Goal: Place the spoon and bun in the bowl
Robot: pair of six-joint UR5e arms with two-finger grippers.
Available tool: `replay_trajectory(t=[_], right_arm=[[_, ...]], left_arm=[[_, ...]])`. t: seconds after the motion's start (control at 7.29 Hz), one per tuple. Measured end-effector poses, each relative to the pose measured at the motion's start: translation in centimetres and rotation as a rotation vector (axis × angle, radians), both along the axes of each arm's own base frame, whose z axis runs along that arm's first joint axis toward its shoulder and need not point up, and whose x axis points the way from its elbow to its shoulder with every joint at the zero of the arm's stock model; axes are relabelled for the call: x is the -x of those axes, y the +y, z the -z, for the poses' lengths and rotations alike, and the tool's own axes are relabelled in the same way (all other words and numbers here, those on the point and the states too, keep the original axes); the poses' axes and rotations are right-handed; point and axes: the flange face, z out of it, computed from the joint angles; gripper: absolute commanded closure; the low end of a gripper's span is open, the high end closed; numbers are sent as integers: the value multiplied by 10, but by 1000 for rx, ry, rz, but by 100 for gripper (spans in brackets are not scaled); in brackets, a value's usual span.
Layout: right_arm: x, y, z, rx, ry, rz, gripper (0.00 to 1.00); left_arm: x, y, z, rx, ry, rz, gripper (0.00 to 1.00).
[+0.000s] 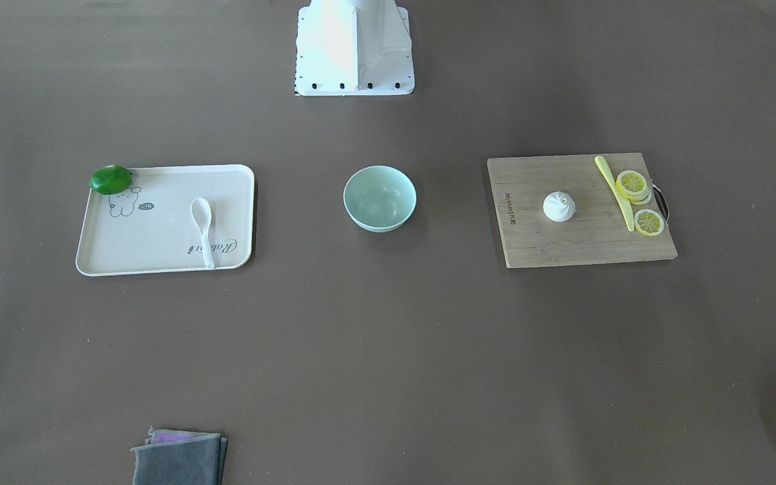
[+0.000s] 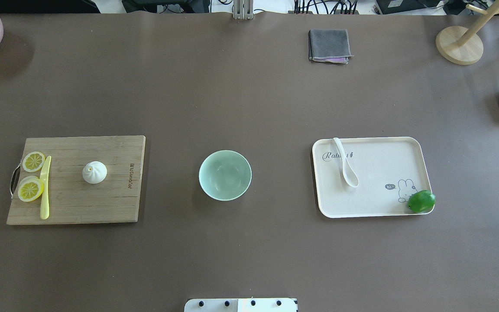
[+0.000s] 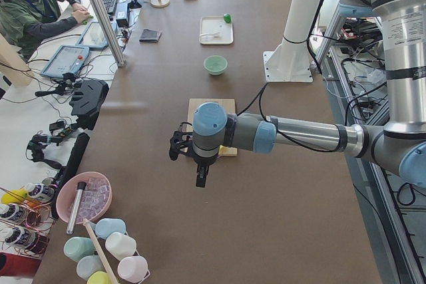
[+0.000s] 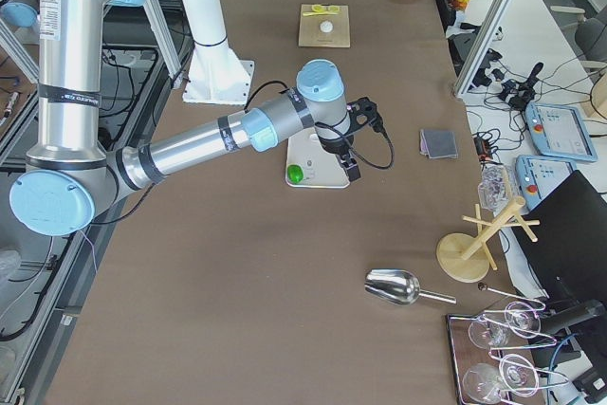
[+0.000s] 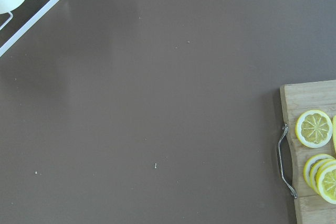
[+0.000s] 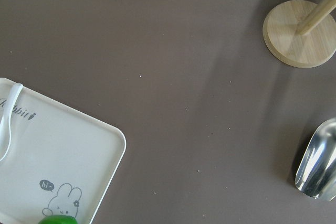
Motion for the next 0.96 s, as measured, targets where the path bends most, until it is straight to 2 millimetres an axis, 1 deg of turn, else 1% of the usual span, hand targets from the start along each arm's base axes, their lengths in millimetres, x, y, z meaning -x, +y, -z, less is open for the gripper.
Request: replay_trajectory(t=[0.27,0.41,0.55,0.69,0.82,0.96], right_arm=[[5,-4,7,-9,-5,5,0],[13,-9,15,-12,-10,7,0],[26,-14,25,-2,-22,8,0],[47,-20,39,17,-42,12,0],[77,-26,57,41,-66,22,0],[117,-29,76,68,-77,31,0]], left_arm=[[-2,-5,6,-35,25,-6,1],[-2,-16,18,-99,28,-6,1],[-2,-28,25,-191,29,-3,1],[-2,-34,23,-274,39,2,1],[-3,-34,21,-343,58,-1,1],[-5,-29,18,-398,75,-7,1]])
